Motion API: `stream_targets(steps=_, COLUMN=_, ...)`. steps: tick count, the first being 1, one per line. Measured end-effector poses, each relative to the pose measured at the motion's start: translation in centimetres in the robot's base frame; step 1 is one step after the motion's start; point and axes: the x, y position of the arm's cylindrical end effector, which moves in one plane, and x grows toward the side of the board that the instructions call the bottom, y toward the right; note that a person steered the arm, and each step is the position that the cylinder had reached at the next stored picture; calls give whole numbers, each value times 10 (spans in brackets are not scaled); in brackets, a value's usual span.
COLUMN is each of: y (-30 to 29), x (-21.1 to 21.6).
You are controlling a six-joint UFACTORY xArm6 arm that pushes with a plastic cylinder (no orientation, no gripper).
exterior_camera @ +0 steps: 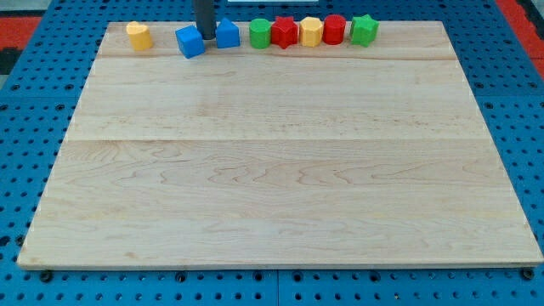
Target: Move the cube towards the right side of heart
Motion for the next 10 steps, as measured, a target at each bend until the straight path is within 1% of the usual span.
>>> stream_targets(steps=1, y=-2, x=3)
stream_targets(steps=2, y=18, x=26)
stream_targets(steps=3, y=3, x=45)
stream_targets(steps=4, y=-27, x=46)
stream_targets(steps=6, y=-31, x=46)
stream_targets(steps=7, y=-43, x=25)
stream_targets(steps=8, y=-33, x=31)
stream_targets(steps=9, y=37, x=55)
stream_targets(steps=10, y=148, x=55)
